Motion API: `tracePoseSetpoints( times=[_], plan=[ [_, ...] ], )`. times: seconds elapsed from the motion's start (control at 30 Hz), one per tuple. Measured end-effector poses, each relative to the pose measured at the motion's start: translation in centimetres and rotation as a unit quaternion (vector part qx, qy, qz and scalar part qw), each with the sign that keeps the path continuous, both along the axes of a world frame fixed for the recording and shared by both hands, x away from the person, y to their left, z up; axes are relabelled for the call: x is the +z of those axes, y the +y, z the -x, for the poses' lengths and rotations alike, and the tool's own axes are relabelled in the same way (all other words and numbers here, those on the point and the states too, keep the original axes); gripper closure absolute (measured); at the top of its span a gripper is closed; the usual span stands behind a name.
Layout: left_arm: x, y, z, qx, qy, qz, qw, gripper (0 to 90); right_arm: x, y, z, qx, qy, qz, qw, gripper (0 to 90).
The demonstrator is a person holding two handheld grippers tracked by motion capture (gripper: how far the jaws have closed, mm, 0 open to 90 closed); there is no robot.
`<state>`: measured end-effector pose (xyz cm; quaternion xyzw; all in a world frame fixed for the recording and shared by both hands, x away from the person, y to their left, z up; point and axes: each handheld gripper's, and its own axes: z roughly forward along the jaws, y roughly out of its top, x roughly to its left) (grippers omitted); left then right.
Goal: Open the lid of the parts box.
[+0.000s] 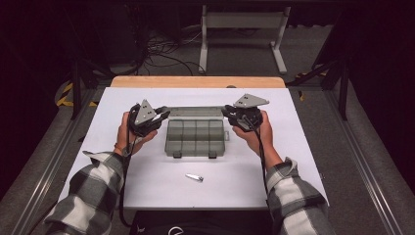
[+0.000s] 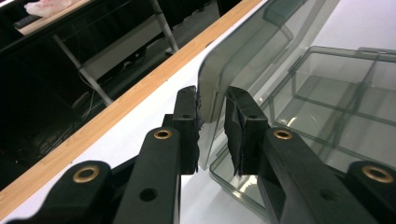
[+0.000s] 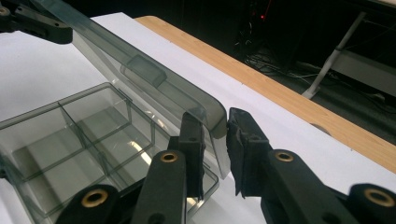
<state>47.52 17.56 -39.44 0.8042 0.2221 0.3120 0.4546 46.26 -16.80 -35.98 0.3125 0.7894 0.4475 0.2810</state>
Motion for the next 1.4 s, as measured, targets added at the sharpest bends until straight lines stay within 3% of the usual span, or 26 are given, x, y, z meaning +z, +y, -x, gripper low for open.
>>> tracePoseSetpoints(
  times=[0.3,0.73,0.97,1.03,1.4],
  plan=[
    [0.1,0.2,-1.2,0.001,0.015,0.021,0.9997,74.4,0.5,0.3,-0.4,-0.009,-0.003,0.004,1.0,77.1],
    [0.4,0.1,-2.3,0.009,0.022,0.027,0.9994,73.7,0.8,0.3,-1.3,-0.019,0.004,0.0,0.9998,79.5],
    [-0.2,0.1,-2.9,0.017,0.033,0.025,0.999,75.5,0.4,0.2,-2.5,-0.023,0.01,-0.01,0.9996,77.5],
    [-0.6,0.0,-3.2,0.018,0.038,0.033,0.9986,75.3,0.2,0.3,-2.7,-0.025,0.007,-0.008,0.9996,77.1],
    [-1.9,-0.2,-4.1,0.036,0.058,0.052,0.9963,75.1,-1.6,0.2,-4.1,-0.041,0.003,-0.05,0.9979,75.5]
  ],
)
